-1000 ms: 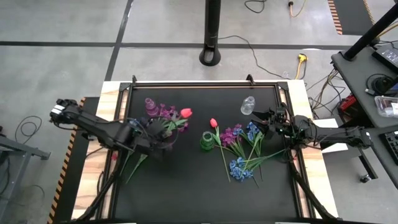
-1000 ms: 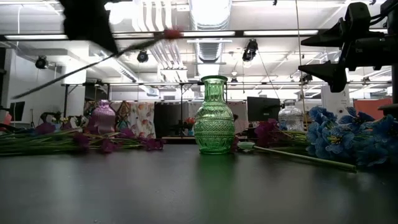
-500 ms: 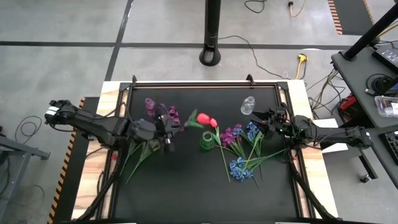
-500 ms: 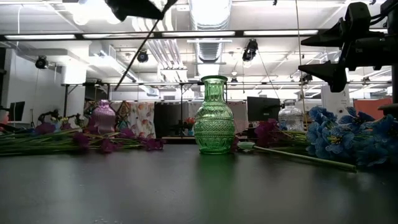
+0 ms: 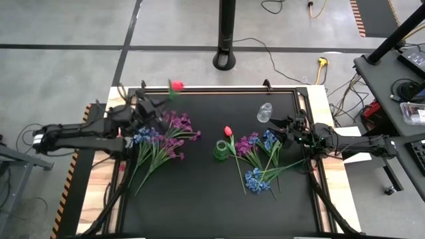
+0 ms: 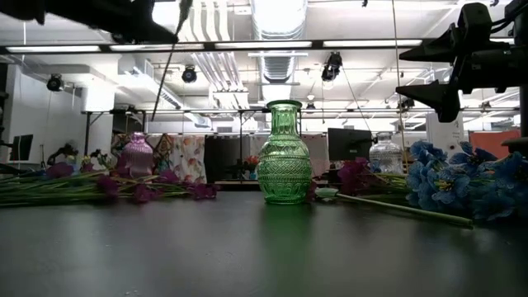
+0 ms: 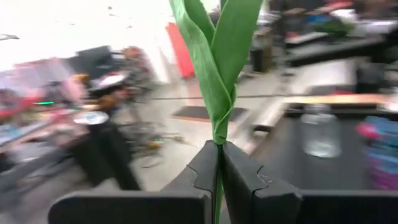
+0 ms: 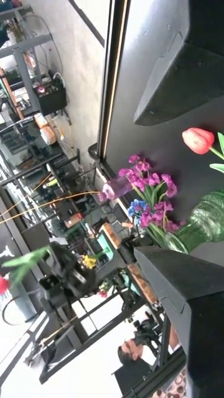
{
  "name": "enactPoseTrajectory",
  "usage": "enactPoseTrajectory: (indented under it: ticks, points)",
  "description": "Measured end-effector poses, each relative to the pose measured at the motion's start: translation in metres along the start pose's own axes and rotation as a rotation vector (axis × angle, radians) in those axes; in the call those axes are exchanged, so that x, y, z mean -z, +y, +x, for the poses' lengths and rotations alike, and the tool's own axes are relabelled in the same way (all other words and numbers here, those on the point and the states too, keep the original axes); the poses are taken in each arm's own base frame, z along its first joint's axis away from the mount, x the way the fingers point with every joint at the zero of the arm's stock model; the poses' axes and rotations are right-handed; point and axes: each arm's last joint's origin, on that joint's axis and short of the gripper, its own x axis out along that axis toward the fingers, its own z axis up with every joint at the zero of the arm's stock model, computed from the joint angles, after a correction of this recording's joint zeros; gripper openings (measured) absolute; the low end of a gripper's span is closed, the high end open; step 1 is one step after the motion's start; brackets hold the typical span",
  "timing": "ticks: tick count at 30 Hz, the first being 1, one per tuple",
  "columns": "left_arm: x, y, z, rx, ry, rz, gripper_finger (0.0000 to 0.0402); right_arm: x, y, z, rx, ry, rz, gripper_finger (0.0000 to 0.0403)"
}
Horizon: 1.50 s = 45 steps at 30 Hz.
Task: Sort flowers into vase by color
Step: Put the middle left pink tulip into the violet vase
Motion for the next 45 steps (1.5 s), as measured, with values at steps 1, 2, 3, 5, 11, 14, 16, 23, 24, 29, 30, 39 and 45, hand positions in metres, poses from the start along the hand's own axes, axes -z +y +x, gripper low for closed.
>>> enactPoseTrajectory:
  ticks: [1,2,3,5,11,14,16,23,24,29,30,39,45]
  points:
    - [0.003,0.005,-0.001,-0.032,-0.014,0.003,0.0,0.0,0.0,0.0,0.002,-0.001,0.0,0.0325]
    - [0.005,0.009,-0.003,-0.058,-0.036,0.0,0.0,0.0,0.0,0.0,0.005,-0.003,0.0,0.0325]
    - [0.005,0.014,-0.004,-0.084,-0.065,-0.01,0.0,0.0,0.0,0.0,0.006,-0.004,0.0,0.0325]
    - [0.009,0.019,-0.007,-0.119,-0.092,-0.026,0.0,0.0,0.0,0.0,0.007,-0.004,0.001,0.0325]
    - [0.024,0.026,-0.014,-0.192,-0.073,-0.063,0.0,0.0,0.0,0.0,0.007,-0.004,0.001,0.0325]
    - [0.031,0.025,-0.015,-0.219,-0.055,-0.08,0.0,0.0,0.0,0.0,0.007,-0.004,0.001,0.0325]
    - [0.034,0.024,-0.016,-0.214,-0.049,-0.088,0.0,0.0,0.0,0.0,0.008,-0.004,0.001,0.0325]
    - [0.048,0.021,-0.015,-0.243,-0.009,-0.135,0.0,0.0,0.0,0.0,0.008,-0.004,0.001,0.0325]
    - [0.049,0.021,-0.015,-0.242,-0.004,-0.148,0.0,0.0,0.0,0.0,0.008,-0.004,0.001,0.0325]
    - [0.053,0.02,-0.015,-0.237,0.018,-0.203,0.0,0.0,0.0,0.0,0.009,-0.004,0.002,0.0325]
    - [0.054,0.019,-0.015,-0.235,0.028,-0.205,0.0,0.0,0.0,0.0,0.009,-0.004,0.001,0.0325]
    - [0.065,0.016,-0.015,-0.221,0.121,-0.257,0.0,0.0,0.0,0.0,0.009,-0.004,0.001,0.0325]
    - [0.069,0.015,-0.015,-0.218,0.158,-0.276,0.0,0.0,0.0,0.0,0.009,-0.004,0.001,0.0325]
